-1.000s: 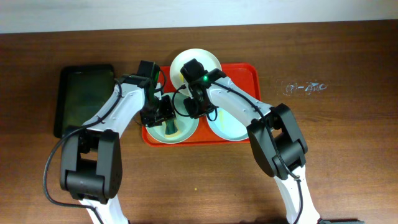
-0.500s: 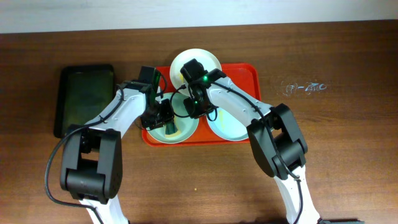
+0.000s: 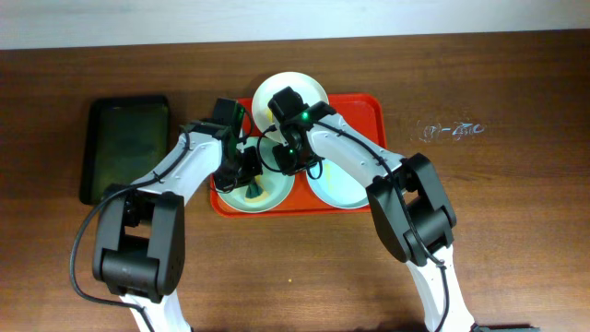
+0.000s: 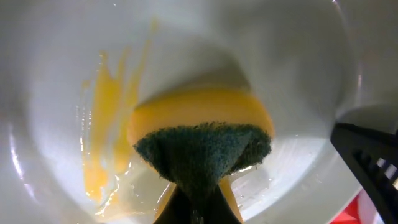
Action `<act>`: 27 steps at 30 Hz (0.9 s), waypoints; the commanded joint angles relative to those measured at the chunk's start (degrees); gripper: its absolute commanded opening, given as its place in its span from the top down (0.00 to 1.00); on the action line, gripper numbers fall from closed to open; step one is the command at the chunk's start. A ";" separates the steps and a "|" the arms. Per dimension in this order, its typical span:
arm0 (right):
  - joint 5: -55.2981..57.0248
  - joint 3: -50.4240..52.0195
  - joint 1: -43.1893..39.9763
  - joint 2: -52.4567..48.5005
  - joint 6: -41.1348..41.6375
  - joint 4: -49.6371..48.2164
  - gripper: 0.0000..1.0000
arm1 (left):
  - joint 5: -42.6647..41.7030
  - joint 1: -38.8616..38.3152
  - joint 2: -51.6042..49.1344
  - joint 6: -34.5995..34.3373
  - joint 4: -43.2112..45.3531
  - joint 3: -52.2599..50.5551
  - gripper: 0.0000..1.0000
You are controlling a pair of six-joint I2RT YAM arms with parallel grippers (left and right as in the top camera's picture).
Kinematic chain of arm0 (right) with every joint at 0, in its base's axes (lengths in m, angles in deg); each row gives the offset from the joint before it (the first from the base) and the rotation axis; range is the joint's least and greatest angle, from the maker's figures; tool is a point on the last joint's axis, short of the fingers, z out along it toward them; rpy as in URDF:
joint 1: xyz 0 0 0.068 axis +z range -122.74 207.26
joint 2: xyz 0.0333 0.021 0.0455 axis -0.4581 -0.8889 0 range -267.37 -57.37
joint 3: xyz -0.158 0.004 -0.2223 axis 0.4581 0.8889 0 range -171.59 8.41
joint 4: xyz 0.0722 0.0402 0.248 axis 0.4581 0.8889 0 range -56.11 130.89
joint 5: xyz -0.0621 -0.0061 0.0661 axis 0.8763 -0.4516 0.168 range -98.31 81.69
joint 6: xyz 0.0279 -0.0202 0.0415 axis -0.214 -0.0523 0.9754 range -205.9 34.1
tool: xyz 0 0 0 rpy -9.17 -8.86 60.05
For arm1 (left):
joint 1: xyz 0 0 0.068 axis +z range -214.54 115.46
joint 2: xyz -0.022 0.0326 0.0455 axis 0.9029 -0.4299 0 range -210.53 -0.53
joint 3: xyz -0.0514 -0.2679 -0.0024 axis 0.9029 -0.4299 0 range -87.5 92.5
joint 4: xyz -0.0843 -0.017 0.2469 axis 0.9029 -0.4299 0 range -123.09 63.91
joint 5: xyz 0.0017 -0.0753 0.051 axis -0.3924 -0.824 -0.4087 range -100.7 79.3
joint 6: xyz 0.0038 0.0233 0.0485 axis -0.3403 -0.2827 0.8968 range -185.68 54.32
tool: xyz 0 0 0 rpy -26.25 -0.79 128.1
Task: Clean dirty plates on tray and stack at the side
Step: 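Regrasp the sponge with the left gripper and scrub the pale green plate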
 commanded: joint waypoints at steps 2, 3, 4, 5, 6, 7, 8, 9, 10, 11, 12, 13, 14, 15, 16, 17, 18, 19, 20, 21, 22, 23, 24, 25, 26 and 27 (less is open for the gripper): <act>0.74 1.51 -0.22 -0.74 0.22 0.37 0.79 | 11.43 0.59 -1.11 0.48 0.76 0.61 1.00; 0.74 1.51 -0.22 -0.76 0.24 0.35 0.79 | 8.74 0.87 -0.83 2.43 0.83 1.79 1.00; 0.72 1.51 -0.22 -0.74 0.24 0.28 0.79 | 5.31 0.87 -0.61 5.05 1.14 2.82 1.00; 0.70 1.51 -0.22 -0.74 0.24 0.04 0.79 | 1.27 0.76 -0.44 7.67 1.88 4.02 1.00; 0.72 1.51 -0.22 -0.74 0.24 -0.13 0.79 | -0.35 0.61 -0.39 8.37 3.17 4.57 1.00; 0.70 1.51 -0.22 -0.74 0.26 -0.13 0.79 | -0.35 0.59 -0.39 8.35 4.20 4.57 1.00; 0.63 1.51 -0.22 -0.74 0.24 -0.04 0.79 | -0.33 0.61 -0.42 8.35 4.98 4.55 1.00; 0.55 1.51 -0.22 -0.74 0.26 -0.04 0.79 | -0.33 0.59 -0.42 8.35 5.86 4.55 1.00; 0.55 1.51 -0.22 -0.74 0.24 -0.13 0.79 | -0.35 0.59 -0.42 8.33 7.10 4.55 1.00; 0.55 1.51 -0.22 -0.74 0.26 -0.31 0.79 | -0.33 0.59 -0.46 8.09 7.80 4.55 1.00; 0.57 1.51 -0.22 -0.74 0.50 -0.37 0.79 | -0.33 0.59 -0.46 8.09 8.44 4.44 1.00; 0.50 1.51 -0.22 -0.74 0.68 -0.37 0.79 | -0.02 0.61 -0.46 8.11 8.61 4.33 1.00; -0.17 1.51 -0.22 -0.74 0.66 -0.37 0.79 | 1.88 0.61 -0.48 8.11 8.61 4.00 1.00; -0.61 1.51 -0.22 -0.74 0.68 -0.39 0.79 | 3.56 0.61 -0.55 8.11 8.66 3.74 1.00; -0.72 1.51 -0.22 -0.74 0.66 -0.37 0.79 | 4.90 0.61 -0.59 8.11 8.66 3.43 1.00; -0.74 1.51 -0.22 -0.74 0.66 -0.37 0.79 | 5.57 0.61 -0.81 8.13 8.72 3.02 1.00; -0.72 1.51 -0.22 -0.74 0.66 -0.37 0.79 | 5.49 0.61 -1.25 8.13 8.83 2.67 1.00; -0.72 1.51 -0.22 -0.74 0.66 -0.39 0.79 | 5.51 0.59 -2.16 8.13 8.85 2.25 1.00; -0.72 1.51 -0.22 -0.74 0.66 -0.39 0.79 | 5.51 0.61 -3.39 8.13 8.79 2.12 1.00; -0.72 1.51 -0.22 -0.74 0.66 -0.35 0.79 | 5.55 0.61 -4.52 8.13 8.83 2.12 1.00; -0.72 1.51 -0.22 -0.74 0.66 -0.17 0.79 | 6.03 0.74 -5.88 8.13 8.83 2.12 1.00; -0.72 1.51 -0.22 -0.74 0.66 0.09 0.79 | 7.76 0.96 -6.43 8.13 8.26 2.12 1.00; -0.72 1.51 -0.22 -0.74 0.63 0.28 0.79 | 11.06 1.31 -6.60 8.13 6.91 2.12 1.00; -0.70 1.51 -0.22 -0.74 0.63 0.39 0.79 | 14.71 1.73 -6.56 8.13 5.51 2.19 1.00; -0.70 1.51 -0.22 -0.74 0.63 0.48 0.79 | 17.81 2.19 -6.54 8.13 4.02 2.34 1.00; -0.70 1.51 -0.22 -0.74 0.63 0.55 0.79 | 20.59 2.80 -6.51 8.11 1.95 2.75 1.00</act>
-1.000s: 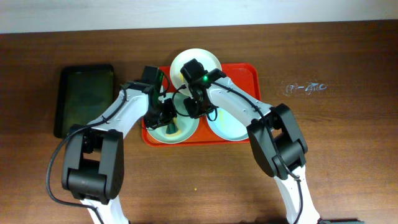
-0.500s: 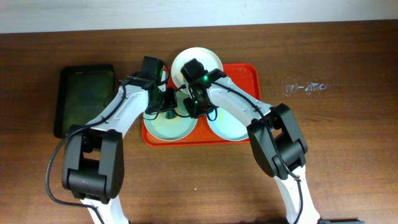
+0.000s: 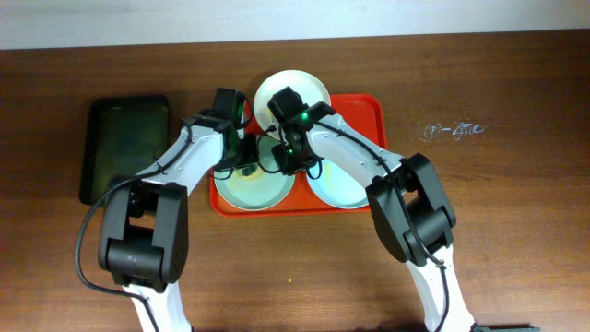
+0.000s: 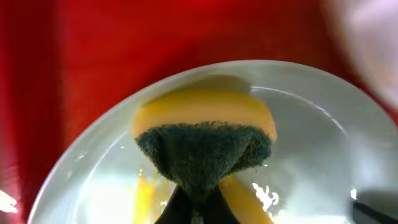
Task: Clean dirty plates on tray and stack at the side
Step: 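Regrasp the sponge with the left gripper and scrub the pale green plate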
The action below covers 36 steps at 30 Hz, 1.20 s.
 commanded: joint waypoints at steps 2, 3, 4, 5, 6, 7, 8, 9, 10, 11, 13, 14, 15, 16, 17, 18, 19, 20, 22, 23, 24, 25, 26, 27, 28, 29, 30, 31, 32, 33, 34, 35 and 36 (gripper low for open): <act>-0.28 1.51 -0.22 -0.74 0.20 0.68 0.79 | 16.26 3.54 -2.29 0.66 -9.51 1.20 1.00; -0.28 1.51 -0.22 -0.74 0.20 0.66 0.79 | 17.25 3.91 -1.75 0.66 -10.99 2.32 1.00; -0.28 1.51 -0.22 -0.74 0.20 0.66 0.79 | 17.44 4.04 -0.92 0.68 -12.04 3.54 1.00; -0.28 1.51 -0.22 -0.74 0.20 0.66 0.79 | 17.18 4.04 0.22 0.66 -12.55 4.72 1.00; -0.28 1.51 -0.22 -0.74 0.20 0.63 0.79 | 16.44 3.87 1.42 0.66 -12.66 5.42 1.00; -0.28 1.51 -0.22 -0.74 0.20 0.63 0.79 | 14.75 3.76 2.49 0.66 -12.57 5.68 1.00; -0.28 1.51 -0.22 -0.74 0.20 0.59 0.79 | 10.47 3.76 3.45 0.66 -11.91 5.70 1.00; -0.31 1.51 -0.22 -0.74 0.20 0.42 0.79 | 5.55 3.76 3.54 0.66 -10.99 5.68 1.00; -0.31 1.51 -0.22 -0.74 0.20 0.24 0.79 | 2.12 3.72 3.41 0.66 -10.12 5.42 1.00; -0.31 1.51 -0.22 -0.74 0.22 0.02 0.79 | -2.51 3.72 3.23 0.66 -8.72 4.72 1.00; -0.31 1.51 -0.22 -0.74 0.22 0.00 0.79 | -9.33 3.69 3.15 0.66 -6.60 2.56 1.00; -0.31 1.51 -0.22 -0.74 0.20 0.00 0.79 | -10.05 3.69 3.15 0.68 -5.92 1.11 1.00; -0.31 1.51 -0.22 -0.74 0.22 0.00 0.79 | -8.66 3.72 3.15 0.70 -5.53 0.07 1.00; -0.31 1.51 -0.22 -0.74 0.20 0.00 0.79 | -5.95 3.72 3.15 0.68 -4.96 -1.36 1.00; -0.31 1.51 -0.22 -0.74 0.20 0.02 0.79 | -4.52 3.72 3.15 0.68 -4.20 -2.95 1.00; -0.31 1.51 -0.22 -0.74 0.20 0.09 0.79 | -4.44 3.72 3.15 0.70 -3.32 -4.55 1.00; -0.31 1.51 -0.22 -0.74 0.20 0.24 0.79 | -3.76 3.72 3.15 0.70 -2.67 -6.19 1.00; -0.31 1.51 -0.22 -0.74 0.20 0.31 0.79 | -0.48 3.72 3.15 0.70 -2.73 -7.58 1.00; -0.28 1.51 -0.22 -0.74 0.20 0.68 0.79 | 7.50 3.78 3.17 0.68 -4.70 -7.93 1.00; -0.28 1.51 -0.22 -0.74 0.17 0.92 0.79 | 11.56 3.78 3.54 0.66 -6.38 -7.45 1.00; -0.28 1.51 -0.22 -0.74 0.17 1.09 0.79 | 15.65 3.78 4.02 0.52 -8.59 -6.40 1.00; -0.28 1.51 -0.22 -0.74 0.17 1.14 0.79 | 20.55 3.78 4.90 -1.75 -11.96 -4.37 1.00; -0.28 1.51 -0.22 -0.74 0.17 1.11 0.79 | 22.97 3.78 5.99 -3.50 -14.49 -2.25 1.00; -0.28 1.51 -0.22 -0.74 0.17 1.07 0.79 | 22.18 3.78 7.10 -3.43 -15.28 -0.63 1.00; -0.28 1.51 -0.22 -0.74 0.17 1.05 0.79 | 19.52 3.74 8.48 -3.39 -15.10 0.70 1.00; -0.28 1.51 -0.22 -0.74 0.20 0.96 0.79 | 15.82 3.61 9.75 -3.32 -13.99 1.11 1.00; -0.31 1.51 -0.22 -0.74 0.20 0.85 0.79 | 11.96 3.56 10.38 -2.93 -12.81 1.11 1.00; -0.31 1.51 -0.22 -0.74 0.20 0.68 0.79 | 5.14 3.45 10.45 -2.95 -11.30 1.07 1.00; -0.31 1.51 -0.22 -0.74 0.20 0.66 0.79 | -0.74 3.43 9.92 -2.95 -10.36 0.92 1.00; -0.31 1.51 -0.22 -0.74 0.20 0.68 0.79 | -5.73 3.43 9.29 -2.95 -9.62 0.50 1.00; -0.31 1.51 -0.22 -0.74 0.20 0.66 0.79 | -8.85 3.34 8.48 -2.95 -9.40 0.07 1.00; -0.31 1.51 -0.22 -0.74 0.20 0.52 0.79 | -10.21 2.95 7.54 -2.97 -9.35 -0.57 1.00; -0.31 1.51 -0.22 -0.74 0.20 0.39 0.79 | -10.32 2.36 6.67 -2.95 -9.33 -1.20 1.00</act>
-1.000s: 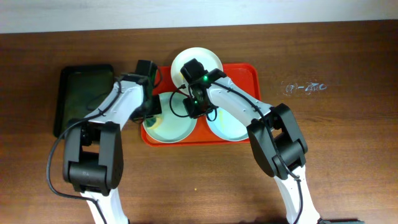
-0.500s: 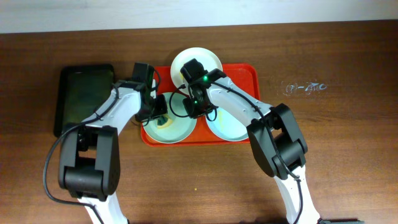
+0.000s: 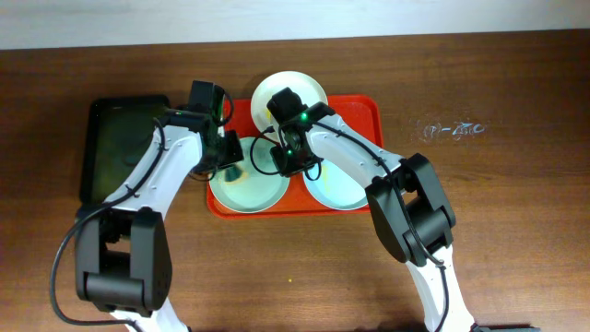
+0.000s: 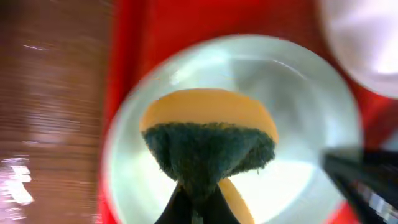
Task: Clean dirty plates on tray and stack at the side
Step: 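Regrasp the sponge with the left gripper and scrub the pale green plate, then carry the pale green plate with the right gripper to the table's right side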
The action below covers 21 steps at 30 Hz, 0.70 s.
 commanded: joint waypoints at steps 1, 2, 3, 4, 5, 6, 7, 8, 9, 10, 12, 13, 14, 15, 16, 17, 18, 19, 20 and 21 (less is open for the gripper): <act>1.66 1.49 -0.33 -0.74 -0.17 0.02 0.79 | -8.44 -1.55 -3.28 -0.31 0.24 -2.25 1.00; 1.66 1.49 -0.33 -0.74 -0.17 0.02 0.79 | -8.22 -1.88 -4.26 -0.31 0.39 -2.84 1.00; 1.66 1.49 -0.33 -0.74 -0.17 0.04 0.79 | -6.88 -2.05 -5.42 -0.33 0.55 -3.41 1.00; 1.66 1.49 -0.33 -0.74 -0.17 0.04 0.79 | -5.18 -2.05 -6.40 -0.33 0.55 -3.76 1.00; 1.66 1.49 -0.33 -0.74 -0.20 0.04 0.79 | -1.03 -2.05 -7.34 -0.33 0.26 -4.00 1.00; 1.66 1.49 -0.33 -0.74 -0.17 0.04 0.79 | 1.84 -2.05 -7.54 -0.33 0.00 -4.04 1.00; 1.66 1.49 -0.33 -0.74 -0.17 0.07 0.79 | 5.35 -2.05 -7.54 -0.33 -0.50 -4.04 1.00; 1.66 1.49 -0.33 -0.74 -0.17 0.09 0.79 | 10.45 -2.05 -7.52 -0.35 -1.14 -4.02 1.00; 1.66 1.49 -0.33 -0.74 -0.20 0.22 0.79 | 14.36 -2.03 -7.52 -0.37 -1.88 -4.02 1.00; 1.68 1.49 -0.33 -0.74 -0.20 0.35 0.80 | 17.09 -1.81 -7.50 -0.57 -2.99 -3.85 1.00; 1.66 1.36 -0.33 -0.72 -0.20 1.60 0.86 | 22.25 -0.48 -6.91 -3.80 -8.11 -1.33 1.00; 1.66 1.14 -0.33 -0.68 -0.20 2.29 0.91 | 23.17 0.13 -6.34 -4.44 -9.53 -0.09 1.00; 1.68 0.81 -0.33 -0.68 -0.20 3.10 0.93 | 23.10 0.83 -5.33 -4.44 -10.51 1.60 1.00; 1.95 0.11 -0.33 -0.63 -0.22 4.04 0.94 | 22.77 1.42 -3.89 -4.44 -11.37 3.45 1.00; 2.08 -0.81 -0.33 -0.61 -0.22 5.16 0.95 | 21.73 1.77 -2.45 -4.46 -11.98 4.90 1.00; 2.08 -1.73 -0.33 -0.61 -0.24 6.05 0.96 | 19.80 2.10 -0.92 -4.46 -12.15 5.77 1.00; 2.08 -3.17 -0.33 -0.50 -0.24 7.28 0.96 | 16.72 2.49 1.55 -4.70 -12.02 6.56 1.00; 2.08 -4.57 -0.33 -0.39 -0.52 8.33 0.96 | 15.80 2.80 3.69 -5.88 -11.85 6.91 1.00; 2.10 -5.95 -0.31 -0.28 -0.90 9.40 0.96 | 15.45 3.30 6.16 -6.16 -11.41 6.97 1.00; 2.10 -8.35 -0.24 -0.11 -1.31 11.15 0.96 | 15.69 4.07 8.76 -6.12 -11.30 6.97 1.00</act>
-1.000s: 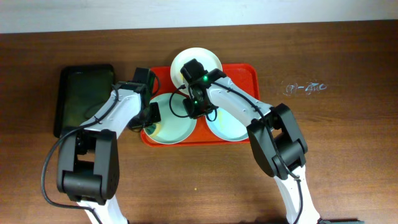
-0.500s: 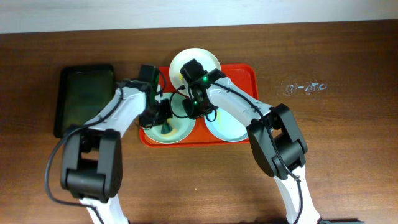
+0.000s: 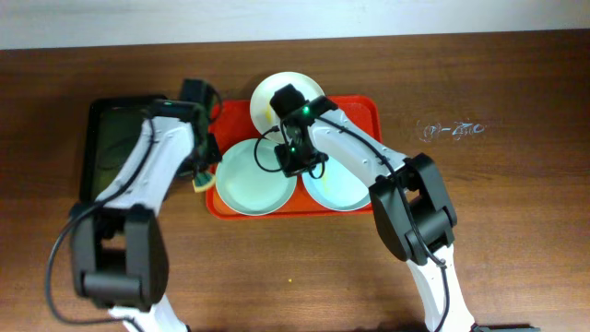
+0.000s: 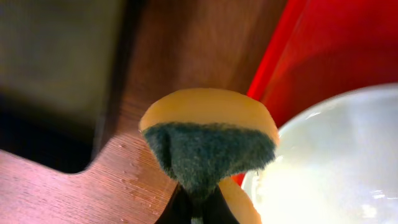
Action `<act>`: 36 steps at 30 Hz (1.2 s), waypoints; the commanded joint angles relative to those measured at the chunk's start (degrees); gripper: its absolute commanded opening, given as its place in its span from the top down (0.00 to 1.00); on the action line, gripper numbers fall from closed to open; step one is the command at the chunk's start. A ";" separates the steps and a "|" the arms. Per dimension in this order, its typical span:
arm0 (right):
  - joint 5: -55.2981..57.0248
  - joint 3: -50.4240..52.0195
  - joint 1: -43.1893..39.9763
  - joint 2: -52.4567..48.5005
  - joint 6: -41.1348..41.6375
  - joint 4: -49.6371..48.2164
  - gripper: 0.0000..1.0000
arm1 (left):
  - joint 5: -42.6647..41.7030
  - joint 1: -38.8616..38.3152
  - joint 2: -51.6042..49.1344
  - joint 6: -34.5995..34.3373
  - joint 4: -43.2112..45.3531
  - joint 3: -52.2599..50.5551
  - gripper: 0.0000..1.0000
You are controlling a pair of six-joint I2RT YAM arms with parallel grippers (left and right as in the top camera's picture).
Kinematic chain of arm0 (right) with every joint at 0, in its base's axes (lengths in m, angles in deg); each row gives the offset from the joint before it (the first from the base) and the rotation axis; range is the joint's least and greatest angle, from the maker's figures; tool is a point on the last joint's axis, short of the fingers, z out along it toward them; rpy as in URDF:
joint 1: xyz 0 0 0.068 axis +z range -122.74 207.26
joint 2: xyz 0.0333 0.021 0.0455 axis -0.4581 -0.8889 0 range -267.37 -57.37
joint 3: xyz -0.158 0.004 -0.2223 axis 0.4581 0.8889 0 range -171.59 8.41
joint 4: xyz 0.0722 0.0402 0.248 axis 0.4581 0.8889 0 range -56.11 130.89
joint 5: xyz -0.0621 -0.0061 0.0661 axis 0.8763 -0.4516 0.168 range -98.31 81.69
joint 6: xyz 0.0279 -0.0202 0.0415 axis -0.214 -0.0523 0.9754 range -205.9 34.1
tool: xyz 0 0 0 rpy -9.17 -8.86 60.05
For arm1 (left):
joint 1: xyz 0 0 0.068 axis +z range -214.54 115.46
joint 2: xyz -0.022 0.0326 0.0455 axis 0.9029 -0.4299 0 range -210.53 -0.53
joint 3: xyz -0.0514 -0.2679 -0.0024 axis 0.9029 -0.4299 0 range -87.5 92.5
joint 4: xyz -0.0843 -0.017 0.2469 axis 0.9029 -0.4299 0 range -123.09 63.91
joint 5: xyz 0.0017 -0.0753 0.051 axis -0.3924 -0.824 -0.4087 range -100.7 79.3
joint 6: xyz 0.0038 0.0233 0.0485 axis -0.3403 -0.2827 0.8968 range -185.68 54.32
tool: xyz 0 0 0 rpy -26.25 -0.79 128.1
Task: Clean dirty plates on tray and stack at the side
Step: 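Carry the pale green plate with the right gripper to the table's right side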
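A red tray [image 3: 364, 115] holds three white plates. The front left plate [image 3: 249, 180] looks wiped clean, and its rim shows in the left wrist view as the plate [image 4: 336, 174]. A second plate [image 3: 339, 189] lies front right, and a third plate [image 3: 277, 92] sits at the tray's back edge. My left gripper [image 3: 201, 175] is shut on a yellow sponge with a green scouring face [image 4: 208, 140], hanging over bare table just left of the red tray [image 4: 329, 56]. My right gripper [image 3: 297, 162] grips the front left plate's right rim.
A dark rectangular tray [image 3: 124, 148] lies on the wooden table to the left; its corner is the dark tray [image 4: 50, 74] in the wrist view. A white scribble [image 3: 449, 131] marks the table to the right of the red tray.
My left gripper has moved left with the sponge, from over the front left plate to over the table between the two trays. The right gripper stays at the plate's rim.
The sponge was pressed into the front left plate on yellow smears. Then it was at the plate's far rim with some yellow left. Then it hung over a clean-looking plate, and now it is off the tray to the left.
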 commanded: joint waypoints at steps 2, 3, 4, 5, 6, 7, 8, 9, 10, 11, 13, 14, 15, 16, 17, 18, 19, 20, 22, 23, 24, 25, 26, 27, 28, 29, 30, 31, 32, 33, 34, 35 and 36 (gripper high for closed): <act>2.01 -9.31 0.57 -0.09 -2.99 6.40 0.96 | 0.39 3.06 11.54 -1.81 -0.63 2.01 1.00; 2.86 -11.85 0.81 -0.07 -3.85 8.20 0.96 | 0.76 3.98 12.39 -1.81 -1.07 2.01 1.00; 5.18 -13.64 1.14 -0.07 -3.80 9.53 0.96 | 1.01 5.01 12.79 -1.81 -1.40 2.01 1.00; 12.90 -17.55 2.23 -0.09 -3.80 12.70 0.96 | 1.07 7.17 13.00 -1.81 -2.19 2.01 1.00; 20.76 -20.76 3.61 -0.07 -3.78 15.72 0.96 | 1.01 8.92 12.98 -1.81 -3.02 1.99 1.00; 24.59 -22.38 4.52 -0.07 -3.78 17.27 0.96 | 1.01 10.32 12.98 -1.81 -3.74 1.99 1.00; 30.45 -24.52 6.10 -0.07 -3.78 19.10 0.96 | 1.05 11.80 12.98 -1.81 -4.57 1.99 1.00; 36.41 -26.25 7.82 -0.07 -3.78 20.41 0.96 | 1.05 13.60 12.98 -1.81 -5.31 1.99 1.00; 44.28 -27.56 9.79 -0.09 -3.78 21.49 0.96 | 1.03 15.50 12.98 -1.81 -5.86 1.99 1.00; 50.42 -28.13 11.43 -0.07 -3.80 22.01 0.96 | 1.03 17.20 12.98 -1.81 -6.38 1.99 1.00; 61.57 -28.33 14.36 -0.07 -3.80 22.18 0.96 | 0.98 19.56 12.98 -1.81 -7.37 1.99 1.00; 68.13 -28.33 16.15 -0.07 -3.80 22.16 0.96 | 1.01 20.68 12.98 -1.79 -8.17 1.99 1.00; 73.75 -28.33 17.62 -0.07 -3.80 22.12 0.96 | 1.03 21.51 12.98 -1.79 -9.01 1.99 1.00; 80.46 -28.33 19.28 -0.07 -3.80 22.01 0.96 | 1.03 22.23 12.98 -1.79 -9.64 1.99 1.00; 88.41 -28.33 21.18 -0.07 -3.80 21.99 0.96 | 1.03 22.75 12.98 -1.29 -9.86 1.95 1.00; 93.15 -28.33 22.43 -0.07 -3.80 21.97 0.96 | 1.11 23.17 12.98 -0.94 -9.86 1.95 1.00; 97.77 -28.33 23.85 -0.07 -3.80 21.81 0.96 | 1.53 23.30 12.98 -0.94 -10.01 1.95 1.00; 99.82 -28.33 24.72 -0.07 -3.80 21.81 0.96 | 1.64 23.28 12.98 -0.96 -10.05 1.95 1.00; 100.02 -28.33 26.21 -0.09 -5.14 21.79 0.96 | 1.62 23.28 12.98 -0.94 -10.05 1.95 1.00; 100.02 -28.33 26.51 -0.07 -5.14 21.81 0.96 | 1.64 23.28 12.98 -0.94 -10.08 1.95 1.00; 100.02 -28.33 26.62 -0.07 -5.14 21.81 0.96 | 1.64 23.28 12.98 -0.94 -10.10 1.95 1.00; 99.93 -28.33 26.62 -0.07 -5.14 21.81 0.96 | 1.64 23.28 12.98 -0.94 -10.10 1.95 1.00; 99.91 -28.33 26.62 -0.07 -5.11 21.81 0.96 | 1.64 23.28 12.98 -0.94 -10.10 1.95 1.00; 99.89 -28.33 26.60 -0.07 -5.11 21.81 0.96 | 1.64 23.28 12.98 -0.94 -10.10 1.95 1.00; 99.86 -28.33 26.62 -0.07 -5.11 21.79 0.96 | 1.64 23.28 12.98 -0.96 -10.10 1.95 1.00; 99.34 -28.33 26.60 -0.07 -5.09 21.79 0.96 | 1.64 23.28 12.98 -0.96 -10.10 1.95 1.00; 98.20 -28.33 26.56 -0.09 -5.09 21.79 0.96 | 1.64 23.28 12.98 -0.94 -10.10 1.95 1.00; 94.07 -28.33 26.32 -0.07 -5.07 21.77 0.96 | 1.64 23.28 12.98 -0.96 -10.10 1.95 1.00; 87.84 -28.33 25.75 -0.09 -4.48 21.64 0.96 | 1.64 23.28 12.98 -0.96 -10.10 1.95 1.00; 78.27 -28.30 24.48 -0.09 -2.38 21.40 0.96 | 1.64 23.28 12.98 -0.96 -10.10 1.95 1.00; 66.58 -28.06 22.47 -0.11 -1.11 20.20 0.96 | 1.64 23.28 12.98 -0.96 -10.08 1.95 1.00; 52.92 -26.99 19.47 -0.24 -1.33 17.70 0.96 | 1.68 23.28 12.96 -0.94 -10.10 1.95 1.00; 42.56 -25.79 15.89 -0.35 -3.34 16.63 0.96 | 1.66 23.28 12.96 -0.94 -10.10 1.95 1.00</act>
